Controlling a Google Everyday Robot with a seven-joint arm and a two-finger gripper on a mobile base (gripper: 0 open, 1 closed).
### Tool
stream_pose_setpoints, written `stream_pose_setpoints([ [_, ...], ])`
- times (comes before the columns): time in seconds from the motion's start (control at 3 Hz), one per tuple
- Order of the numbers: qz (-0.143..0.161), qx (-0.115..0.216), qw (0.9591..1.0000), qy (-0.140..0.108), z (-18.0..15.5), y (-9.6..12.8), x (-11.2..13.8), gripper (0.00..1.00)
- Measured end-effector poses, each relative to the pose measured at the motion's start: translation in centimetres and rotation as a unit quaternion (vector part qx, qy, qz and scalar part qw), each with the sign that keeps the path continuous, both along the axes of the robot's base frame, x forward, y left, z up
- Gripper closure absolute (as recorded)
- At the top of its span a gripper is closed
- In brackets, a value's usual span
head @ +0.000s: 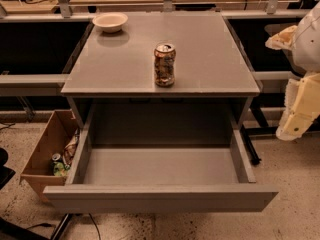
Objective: Close top drawer
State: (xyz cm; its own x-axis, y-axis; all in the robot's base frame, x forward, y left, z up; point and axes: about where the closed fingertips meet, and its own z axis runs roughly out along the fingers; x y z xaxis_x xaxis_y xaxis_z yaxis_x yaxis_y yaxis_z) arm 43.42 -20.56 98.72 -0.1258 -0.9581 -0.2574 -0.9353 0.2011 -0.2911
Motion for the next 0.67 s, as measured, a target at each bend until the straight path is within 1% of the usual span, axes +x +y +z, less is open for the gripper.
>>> stream_pose_setpoints([
  [0.33, 0.0, 0.0, 1.0, 0.0, 0.0, 0.0, 0.0, 0.0],
  [0.67, 0.014, 0.002, 0.9998, 0.011, -1.8, 1.0, -0.8, 0.0],
])
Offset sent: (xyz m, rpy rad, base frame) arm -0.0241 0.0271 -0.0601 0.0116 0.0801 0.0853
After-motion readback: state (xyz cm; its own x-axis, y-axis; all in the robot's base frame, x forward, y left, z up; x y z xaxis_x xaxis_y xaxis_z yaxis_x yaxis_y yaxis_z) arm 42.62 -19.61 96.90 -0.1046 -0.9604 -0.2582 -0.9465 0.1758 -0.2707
